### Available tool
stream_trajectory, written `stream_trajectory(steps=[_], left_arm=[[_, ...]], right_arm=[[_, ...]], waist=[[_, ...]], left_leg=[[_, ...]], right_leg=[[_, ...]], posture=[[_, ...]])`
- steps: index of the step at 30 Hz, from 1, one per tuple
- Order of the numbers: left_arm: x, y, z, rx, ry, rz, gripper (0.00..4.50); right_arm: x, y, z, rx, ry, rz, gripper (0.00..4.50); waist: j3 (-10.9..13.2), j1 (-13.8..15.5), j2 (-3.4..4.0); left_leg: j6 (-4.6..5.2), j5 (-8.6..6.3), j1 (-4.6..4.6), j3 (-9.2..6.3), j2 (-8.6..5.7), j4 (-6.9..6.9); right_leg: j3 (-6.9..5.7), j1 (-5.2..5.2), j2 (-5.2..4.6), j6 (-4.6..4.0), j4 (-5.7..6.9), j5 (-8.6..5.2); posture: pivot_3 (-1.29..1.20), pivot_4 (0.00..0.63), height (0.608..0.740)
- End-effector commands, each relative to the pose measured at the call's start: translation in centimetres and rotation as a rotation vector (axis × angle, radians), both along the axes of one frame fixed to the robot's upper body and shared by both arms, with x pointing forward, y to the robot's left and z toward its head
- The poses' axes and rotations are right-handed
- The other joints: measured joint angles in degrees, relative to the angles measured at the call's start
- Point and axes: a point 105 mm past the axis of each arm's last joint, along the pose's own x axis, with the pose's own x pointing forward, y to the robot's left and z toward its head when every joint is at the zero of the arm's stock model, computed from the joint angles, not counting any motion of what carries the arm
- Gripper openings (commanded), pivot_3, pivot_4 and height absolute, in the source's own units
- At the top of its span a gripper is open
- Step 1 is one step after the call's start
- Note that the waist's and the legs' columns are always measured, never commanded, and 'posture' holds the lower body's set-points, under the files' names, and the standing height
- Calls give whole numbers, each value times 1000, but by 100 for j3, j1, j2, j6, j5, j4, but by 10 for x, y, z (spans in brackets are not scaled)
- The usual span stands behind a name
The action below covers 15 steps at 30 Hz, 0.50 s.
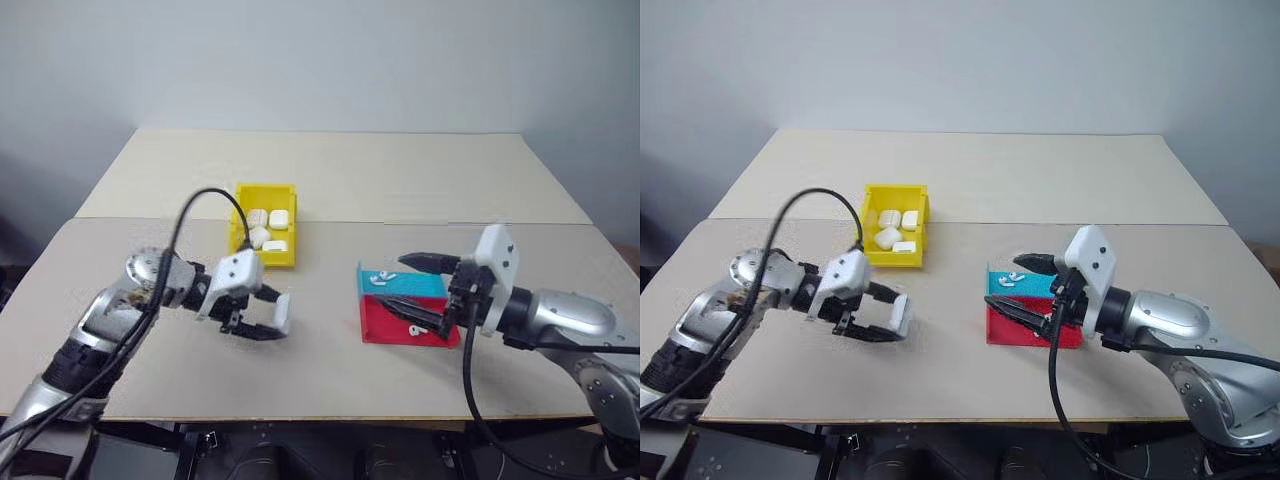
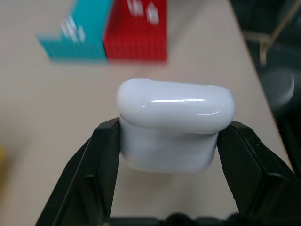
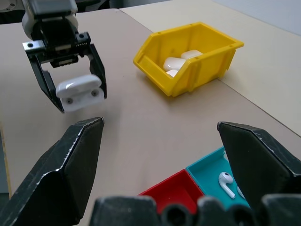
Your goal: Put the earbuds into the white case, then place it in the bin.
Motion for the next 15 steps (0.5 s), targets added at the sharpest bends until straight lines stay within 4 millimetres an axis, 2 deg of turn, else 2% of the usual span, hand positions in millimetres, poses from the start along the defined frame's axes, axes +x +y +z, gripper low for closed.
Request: stream_trajectory(steps=[1,6,7,10,15], left_arm=[[1,1,-9,146,-10,-6,2835],[5,0,-16,195,17,11,2835],[6,-1,-19,206,21,23,3547],[11,-1,-26,240,5,58,4400],[11,0,-21,243,-6,60,4478]], right_arm=[[-5,5,10,0,-68,16,4500],[-6,7,9,6,-65,17,4500],[-7,7,9,8,-65,16,4500],[-8,7,9,13,-64,14,4500],[-7,8,9,20,-60,14,4500]], waist=[[0,0,0],[0,-5,0],[0,-3,0],[0,-1,0],[0,-2,0]], left_leg=[[0,0,0,-1,0,0],[0,0,-3,-2,0,-1],[0,0,-5,-2,0,-1],[1,0,-5,-3,0,0],[1,0,-2,-5,1,8]], right_leg=[[0,-1,0,0,1,0],[1,-6,2,1,2,-1],[1,-7,2,0,2,0],[1,-6,2,1,2,-1],[1,-2,2,1,9,-1]], posture=[[0,150,740],[0,150,740],[0,150,740],[0,150,740],[0,150,740]])
